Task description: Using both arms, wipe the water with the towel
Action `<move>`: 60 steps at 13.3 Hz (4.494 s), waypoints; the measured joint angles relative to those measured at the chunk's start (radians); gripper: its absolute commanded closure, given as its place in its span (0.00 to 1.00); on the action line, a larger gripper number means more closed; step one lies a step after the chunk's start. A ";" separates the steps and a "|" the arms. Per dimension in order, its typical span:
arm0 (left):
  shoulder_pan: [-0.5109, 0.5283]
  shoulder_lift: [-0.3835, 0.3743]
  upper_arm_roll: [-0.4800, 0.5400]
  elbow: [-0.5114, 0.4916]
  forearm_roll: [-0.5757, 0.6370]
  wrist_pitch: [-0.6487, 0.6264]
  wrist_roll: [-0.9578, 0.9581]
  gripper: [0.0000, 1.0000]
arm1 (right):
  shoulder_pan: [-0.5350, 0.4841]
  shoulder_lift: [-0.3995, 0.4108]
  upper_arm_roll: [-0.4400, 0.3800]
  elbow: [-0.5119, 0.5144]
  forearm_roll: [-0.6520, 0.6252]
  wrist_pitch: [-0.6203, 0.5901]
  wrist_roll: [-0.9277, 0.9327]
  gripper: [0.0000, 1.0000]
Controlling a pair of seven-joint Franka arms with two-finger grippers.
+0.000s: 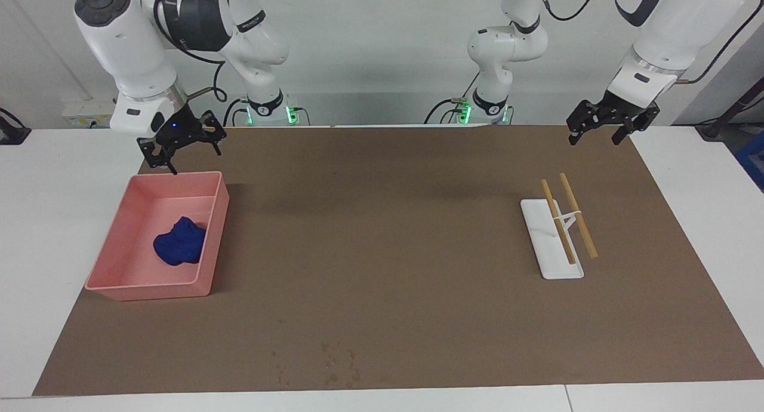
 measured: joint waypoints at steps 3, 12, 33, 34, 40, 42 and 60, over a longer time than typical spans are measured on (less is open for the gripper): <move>0.000 0.000 0.000 0.000 0.000 0.000 0.000 0.00 | 0.001 -0.021 0.063 0.092 0.003 -0.058 0.132 0.00; 0.000 0.000 0.000 0.000 0.000 0.000 0.000 0.00 | 0.004 -0.016 0.071 0.119 0.003 -0.110 0.247 0.00; 0.000 0.000 0.000 0.000 0.000 0.000 0.000 0.00 | 0.288 0.024 -0.225 0.144 0.003 -0.131 0.248 0.00; 0.000 0.000 0.000 0.000 0.000 0.000 0.000 0.00 | 0.288 0.024 -0.227 0.144 0.003 -0.131 0.248 0.00; 0.000 0.000 0.000 0.000 0.000 0.000 0.000 0.00 | 0.289 0.024 -0.250 0.148 0.003 -0.131 0.248 0.00; 0.000 0.000 0.000 0.000 0.000 0.000 0.000 0.00 | 0.289 0.022 -0.260 0.154 0.003 -0.131 0.248 0.00; 0.000 0.000 0.000 0.000 0.000 0.000 0.000 0.00 | 0.294 0.021 -0.348 0.157 0.003 -0.131 0.248 0.00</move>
